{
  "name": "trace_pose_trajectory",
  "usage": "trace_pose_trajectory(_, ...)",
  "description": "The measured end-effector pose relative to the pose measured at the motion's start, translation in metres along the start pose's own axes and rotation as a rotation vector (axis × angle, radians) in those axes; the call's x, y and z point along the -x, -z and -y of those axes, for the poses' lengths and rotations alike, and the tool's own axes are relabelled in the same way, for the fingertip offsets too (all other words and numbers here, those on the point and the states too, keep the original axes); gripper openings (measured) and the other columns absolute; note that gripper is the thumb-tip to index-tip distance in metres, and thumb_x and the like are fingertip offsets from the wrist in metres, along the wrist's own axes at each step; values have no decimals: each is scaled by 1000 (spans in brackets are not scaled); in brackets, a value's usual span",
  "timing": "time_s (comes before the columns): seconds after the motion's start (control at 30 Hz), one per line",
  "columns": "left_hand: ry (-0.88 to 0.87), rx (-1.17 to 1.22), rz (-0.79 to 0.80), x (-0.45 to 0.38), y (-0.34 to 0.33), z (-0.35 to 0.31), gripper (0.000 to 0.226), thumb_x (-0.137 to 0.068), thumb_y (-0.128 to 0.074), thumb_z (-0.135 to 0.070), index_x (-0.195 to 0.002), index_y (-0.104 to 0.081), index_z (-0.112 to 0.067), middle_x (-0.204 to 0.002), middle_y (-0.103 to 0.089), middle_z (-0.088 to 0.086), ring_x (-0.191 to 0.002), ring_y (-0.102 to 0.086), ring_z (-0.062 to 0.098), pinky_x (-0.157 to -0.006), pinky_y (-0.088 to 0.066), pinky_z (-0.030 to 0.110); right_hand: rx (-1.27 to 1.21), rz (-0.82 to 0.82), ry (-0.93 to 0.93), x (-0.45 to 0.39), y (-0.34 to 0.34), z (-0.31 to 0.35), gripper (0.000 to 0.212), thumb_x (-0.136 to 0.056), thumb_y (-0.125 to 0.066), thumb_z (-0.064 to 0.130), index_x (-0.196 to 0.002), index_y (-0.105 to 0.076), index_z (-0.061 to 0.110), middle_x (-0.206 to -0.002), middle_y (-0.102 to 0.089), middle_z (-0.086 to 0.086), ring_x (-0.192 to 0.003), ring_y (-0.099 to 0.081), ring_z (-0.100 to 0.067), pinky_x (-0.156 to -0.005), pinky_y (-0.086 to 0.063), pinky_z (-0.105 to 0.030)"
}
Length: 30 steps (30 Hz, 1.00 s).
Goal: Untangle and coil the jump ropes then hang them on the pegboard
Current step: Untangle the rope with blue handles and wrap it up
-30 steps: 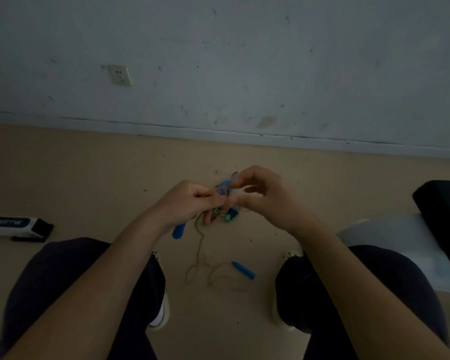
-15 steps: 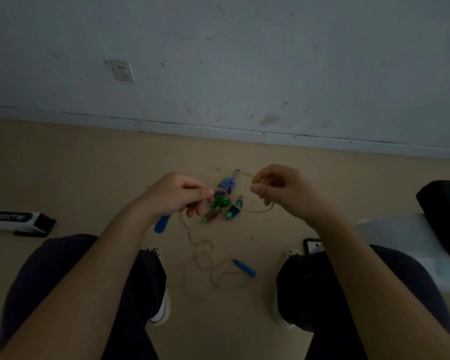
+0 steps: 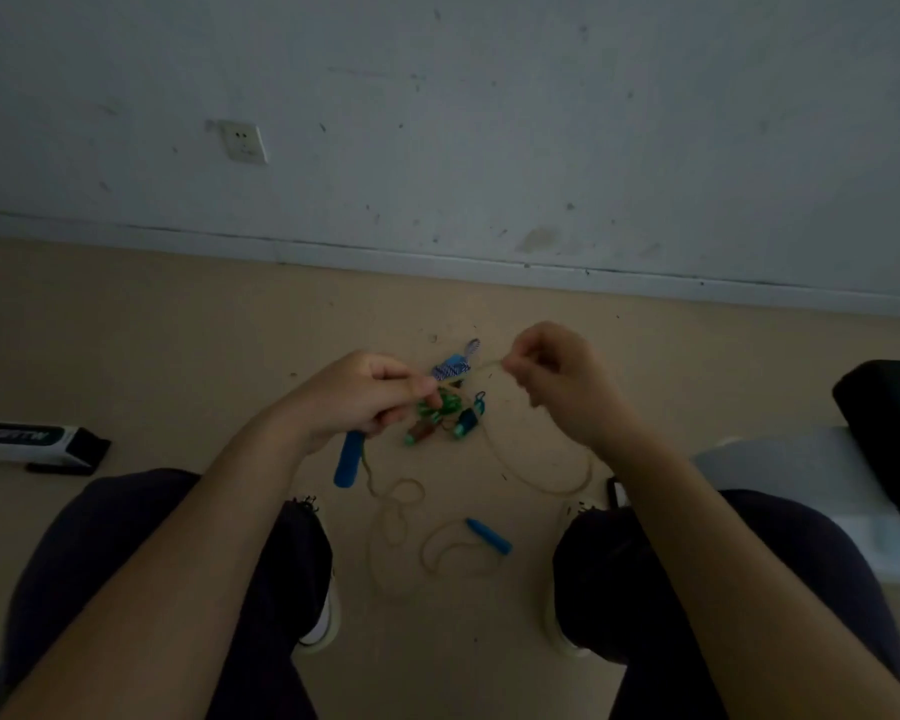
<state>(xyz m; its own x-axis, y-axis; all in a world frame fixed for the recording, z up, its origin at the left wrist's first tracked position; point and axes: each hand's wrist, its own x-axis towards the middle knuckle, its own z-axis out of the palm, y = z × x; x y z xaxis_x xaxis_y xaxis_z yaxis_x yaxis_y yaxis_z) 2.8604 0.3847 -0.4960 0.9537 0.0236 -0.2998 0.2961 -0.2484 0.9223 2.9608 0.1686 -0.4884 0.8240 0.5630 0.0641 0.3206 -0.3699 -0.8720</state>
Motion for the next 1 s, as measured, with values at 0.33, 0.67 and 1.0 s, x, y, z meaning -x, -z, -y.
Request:
trace_pose_trajectory(0.33, -62, -23, 1, 1, -6, 2, 18, -99, -61, -32, -94, -76, -24, -54, -49, -1, -44, -40, 12, -48, -40, 22, -161, 179, -40, 5, 6, 2, 37, -80, -80, 17, -109, -57, 13, -77, -68, -1, -59, -60, -7, -56, -51, -21)
trace_pose_trajectory(0.67, -34, -47, -72, 2, 5, -1, 22, -95, -64, -36, -89, -78, -19, -56, -57, -4, -46, -45, 9, -50, -39, 22, -5, 77, 21, 0, 7, 0, 32, -72, -83, 36, -74, -56, 19, -42, -43, 14, -37, -31, -3, -43, -24, -16)
trace_pose_trajectory(1.0, -47, 83, -4, -3, -27, 0, 27, -98, -64, -27, -75, -78, -32, -55, -49, -7, -46, -40, 5, -45, -34, 17, -144, 356, -27, 6, -15, 0, 33, -78, -81, 20, -96, -53, 15, -66, -69, -1, -52, -57, -12, -50, -49, -24)
